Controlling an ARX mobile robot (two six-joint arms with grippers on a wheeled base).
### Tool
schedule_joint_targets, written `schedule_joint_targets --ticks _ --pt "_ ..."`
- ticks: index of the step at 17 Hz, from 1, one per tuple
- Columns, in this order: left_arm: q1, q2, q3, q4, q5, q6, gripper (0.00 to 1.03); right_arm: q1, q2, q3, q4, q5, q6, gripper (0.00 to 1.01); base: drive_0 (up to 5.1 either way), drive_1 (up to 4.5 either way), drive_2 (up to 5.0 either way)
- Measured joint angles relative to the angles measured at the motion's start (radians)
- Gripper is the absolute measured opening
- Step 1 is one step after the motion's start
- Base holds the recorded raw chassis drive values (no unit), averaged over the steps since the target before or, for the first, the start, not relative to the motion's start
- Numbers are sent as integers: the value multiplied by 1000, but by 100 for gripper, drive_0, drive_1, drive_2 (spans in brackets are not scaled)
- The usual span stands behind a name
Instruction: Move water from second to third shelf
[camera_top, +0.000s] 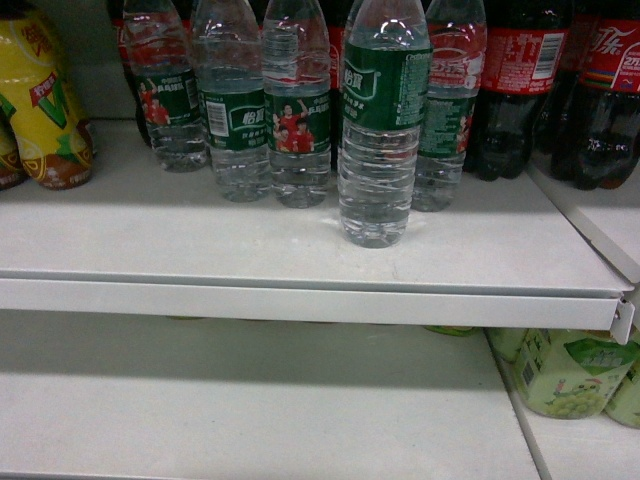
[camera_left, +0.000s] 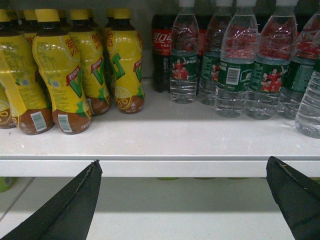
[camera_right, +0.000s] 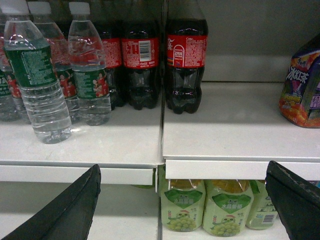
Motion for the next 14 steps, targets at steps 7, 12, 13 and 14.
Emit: schedule_joint_targets --ticks 7,12,13,14 --pt "0 0 0 0 0 0 98 0 0 0 0 0 0 98 0 0 0" --pt "0 0 0 0 0 0 98 0 0 0 0 0 0 98 0 0 0" --pt "0 0 0 0 0 0 98 0 0 0 0 0 0 98 0 0 0" --pt "0 0 0 0 0 0 98 0 0 0 0 0 0 98 0 0 0"
